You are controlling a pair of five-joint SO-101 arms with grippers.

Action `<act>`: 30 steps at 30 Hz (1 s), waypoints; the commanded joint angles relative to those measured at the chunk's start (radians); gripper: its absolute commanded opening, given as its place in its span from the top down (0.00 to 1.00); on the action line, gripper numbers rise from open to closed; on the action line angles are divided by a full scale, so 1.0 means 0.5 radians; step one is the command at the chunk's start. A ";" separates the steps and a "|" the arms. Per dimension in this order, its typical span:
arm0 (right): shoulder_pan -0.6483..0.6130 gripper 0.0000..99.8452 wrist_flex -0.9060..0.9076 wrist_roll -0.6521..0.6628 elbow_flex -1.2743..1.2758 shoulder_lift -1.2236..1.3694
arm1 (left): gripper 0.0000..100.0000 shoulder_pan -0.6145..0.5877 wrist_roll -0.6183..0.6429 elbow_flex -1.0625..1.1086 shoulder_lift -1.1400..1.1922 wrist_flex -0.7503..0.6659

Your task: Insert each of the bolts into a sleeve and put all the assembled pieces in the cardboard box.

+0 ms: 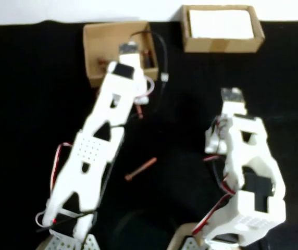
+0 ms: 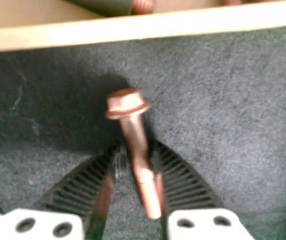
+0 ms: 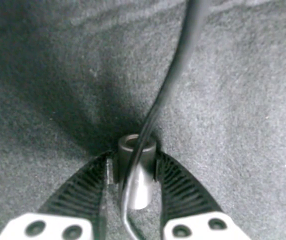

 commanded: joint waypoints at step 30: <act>-0.753 0.99 0.864 -0.021 1.036 -3.435 | 0.99 0.597 -0.635 0.520 -2.816 0.390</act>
